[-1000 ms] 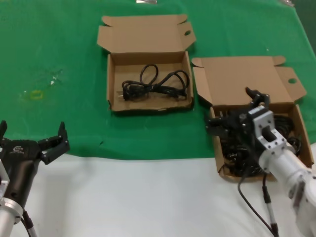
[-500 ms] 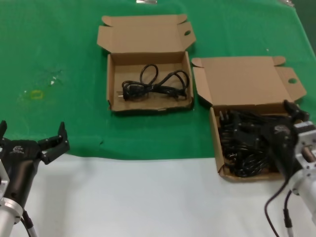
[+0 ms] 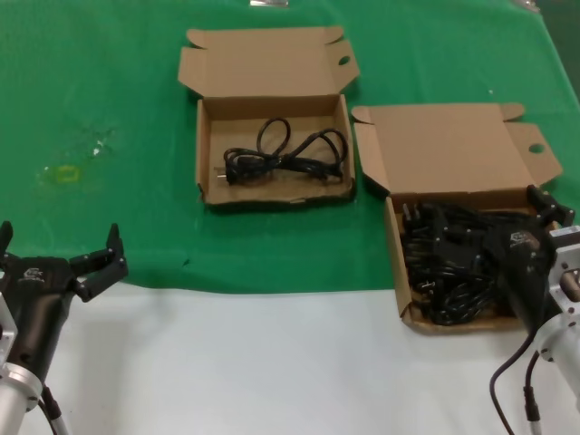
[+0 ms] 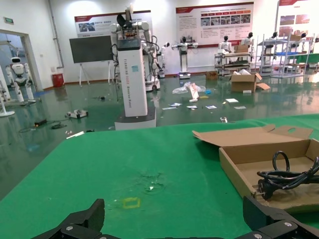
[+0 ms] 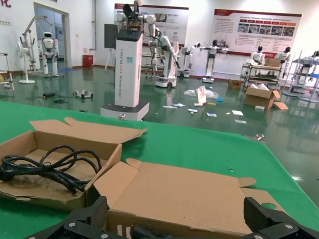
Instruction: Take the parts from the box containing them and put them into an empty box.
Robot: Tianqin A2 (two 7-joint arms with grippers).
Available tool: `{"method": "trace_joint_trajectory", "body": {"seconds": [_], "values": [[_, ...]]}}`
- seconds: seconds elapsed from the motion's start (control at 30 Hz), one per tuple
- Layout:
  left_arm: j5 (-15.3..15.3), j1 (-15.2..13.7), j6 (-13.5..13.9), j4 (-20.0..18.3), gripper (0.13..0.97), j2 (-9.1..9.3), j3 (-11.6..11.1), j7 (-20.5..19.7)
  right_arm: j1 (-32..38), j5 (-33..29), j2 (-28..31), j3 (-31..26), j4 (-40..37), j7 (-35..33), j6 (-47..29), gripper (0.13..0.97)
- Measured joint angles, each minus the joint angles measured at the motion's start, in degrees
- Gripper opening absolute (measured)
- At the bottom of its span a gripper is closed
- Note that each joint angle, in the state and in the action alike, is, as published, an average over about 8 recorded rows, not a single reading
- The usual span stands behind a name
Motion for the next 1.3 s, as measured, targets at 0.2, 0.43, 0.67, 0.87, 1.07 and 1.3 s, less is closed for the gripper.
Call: {"method": "trace_joint_trajectory", "body": {"seconds": [0.2,0.43,0.67,0.87,1.07,1.3], "values": [[0.0,0.0,0.0,0.0,0.966,0.0,0.0,0.01,0.0,0.0,0.0,0.0,0.0,0.0,0.0,0.966],[0.0,0.0,0.0,0.0,0.966,0.0,0.0,0.02,0.0,0.0,0.0,0.0,0.0,0.0,0.0,0.966],[0.0,0.0,0.0,0.0,0.966,0.0,0.0,0.02,0.0,0.0,0.0,0.0,0.0,0.0,0.0,0.966],[0.0,0.0,0.0,0.0,0.966,0.0,0.0,0.01,0.0,0.0,0.0,0.0,0.0,0.0,0.0,0.966],[0.0,0.0,0.0,0.0,0.966,0.0,0.0,-0.01,0.0,0.0,0.0,0.0,0.0,0.0,0.0,0.966],[0.0,0.0,0.0,0.0,0.966,0.0,0.0,-0.01,0.0,0.0,0.0,0.0,0.0,0.0,0.0,0.966]]}}
